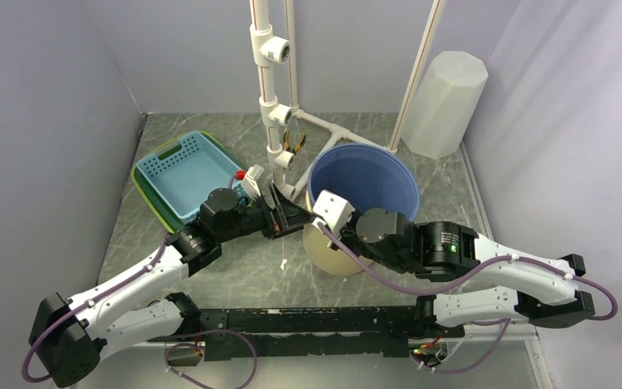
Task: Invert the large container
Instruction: Adjust the container at the center of the board.
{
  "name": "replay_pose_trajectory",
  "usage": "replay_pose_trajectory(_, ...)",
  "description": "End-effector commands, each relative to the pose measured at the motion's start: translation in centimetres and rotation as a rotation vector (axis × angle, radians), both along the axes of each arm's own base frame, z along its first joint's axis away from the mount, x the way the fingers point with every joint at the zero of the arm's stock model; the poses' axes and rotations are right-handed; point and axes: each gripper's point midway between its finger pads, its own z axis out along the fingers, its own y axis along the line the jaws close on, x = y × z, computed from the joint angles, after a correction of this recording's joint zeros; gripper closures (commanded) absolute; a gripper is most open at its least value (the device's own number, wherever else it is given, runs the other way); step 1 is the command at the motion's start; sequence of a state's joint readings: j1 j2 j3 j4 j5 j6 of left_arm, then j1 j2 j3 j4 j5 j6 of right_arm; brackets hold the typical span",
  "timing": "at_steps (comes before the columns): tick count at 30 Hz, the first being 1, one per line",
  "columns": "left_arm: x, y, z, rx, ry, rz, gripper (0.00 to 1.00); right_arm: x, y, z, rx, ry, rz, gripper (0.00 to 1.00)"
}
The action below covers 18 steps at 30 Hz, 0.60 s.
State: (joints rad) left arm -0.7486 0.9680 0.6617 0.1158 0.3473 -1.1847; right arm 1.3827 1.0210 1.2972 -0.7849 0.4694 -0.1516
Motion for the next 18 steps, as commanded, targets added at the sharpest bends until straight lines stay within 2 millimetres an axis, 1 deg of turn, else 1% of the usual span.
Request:
replay_pose_trajectory(1, 2.6, 0.9, -3.5, 0.142, 0.046, 0.121, 0.06, -3.2, 4.7, 8.4, 0.338, -0.02, 0.217, 1.0)
replay_pose_trajectory(4, 2.3, 1.0, -4.4, 0.182, 0.068, 0.109, 0.06, -3.2, 4.6, 9.1, 0.372, -0.037, 0.221, 1.0)
replay_pose_trajectory(8, 2.0, 1.3, -5.4, 0.211, 0.091, 0.103, 0.06, -3.2, 4.0, 10.4, 0.434, -0.06, 0.219, 1.0)
replay_pose_trajectory(14, 1.6, 1.5, -6.4, 0.24, 0.106, 0.094, 0.06, -3.0, 4.0, 10.3, 0.428, -0.064, 0.209, 1.0)
replay_pose_trajectory(18, 1.5, 1.4, -7.0, 0.251, 0.121, 0.079, 0.06, -3.0, 4.0, 10.9, 0.441, -0.079, 0.215, 1.0)
